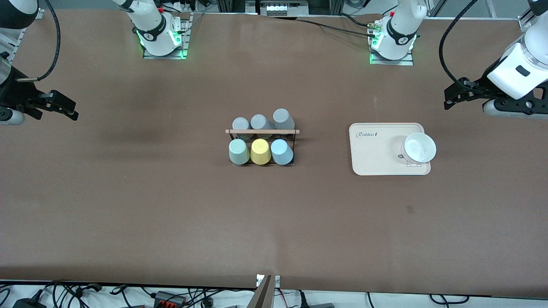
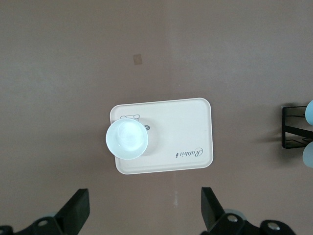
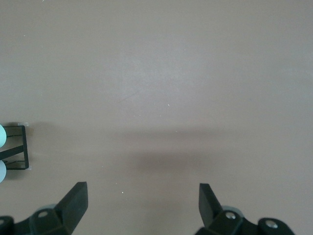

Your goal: Hang scattered cups on rack with three cups

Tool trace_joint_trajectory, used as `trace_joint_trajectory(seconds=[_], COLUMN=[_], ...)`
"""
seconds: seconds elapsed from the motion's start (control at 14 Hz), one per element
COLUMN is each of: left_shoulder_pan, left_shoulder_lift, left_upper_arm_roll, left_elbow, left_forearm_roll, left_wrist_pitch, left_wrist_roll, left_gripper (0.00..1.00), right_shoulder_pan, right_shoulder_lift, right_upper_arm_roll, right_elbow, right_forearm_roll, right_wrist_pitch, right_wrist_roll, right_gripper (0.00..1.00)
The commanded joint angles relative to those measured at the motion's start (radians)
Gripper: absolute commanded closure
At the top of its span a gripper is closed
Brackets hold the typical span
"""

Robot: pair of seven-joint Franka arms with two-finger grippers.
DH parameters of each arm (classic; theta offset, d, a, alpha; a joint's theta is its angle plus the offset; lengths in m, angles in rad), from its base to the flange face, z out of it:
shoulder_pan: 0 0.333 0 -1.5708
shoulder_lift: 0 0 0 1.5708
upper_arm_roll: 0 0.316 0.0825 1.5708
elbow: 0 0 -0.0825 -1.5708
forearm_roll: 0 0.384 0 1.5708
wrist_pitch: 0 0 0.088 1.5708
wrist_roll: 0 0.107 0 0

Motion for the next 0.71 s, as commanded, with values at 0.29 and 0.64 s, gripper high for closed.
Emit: trace_joint_trajectory(seconds=[0.29, 0.64], left_shoulder_pan=[0.01, 0.01], left_shoulder_lift=[-0.011, -0.011], left_upper_arm_roll=[-0.004, -0.004], left_elbow=[0.002, 0.002], left_forearm_roll=[-0.009, -0.009], left_wrist_pitch=[-0.007, -0.007], left_wrist_roll=[0.011, 0.011], left_gripper=[0.0, 0.0], right_shoulder_pan=[-0.027, -0.036], right_shoulder_lift=[-0.027, -0.028], right_upper_arm_roll=[0.012, 0.023], right_elbow=[-0.021, -0.021], right_forearm_roll=[0.004, 0.008], right_wrist_pitch=[0.001, 0.001], right_wrist_roll=[-0.021, -0.018], right_gripper=[0.0, 0.0])
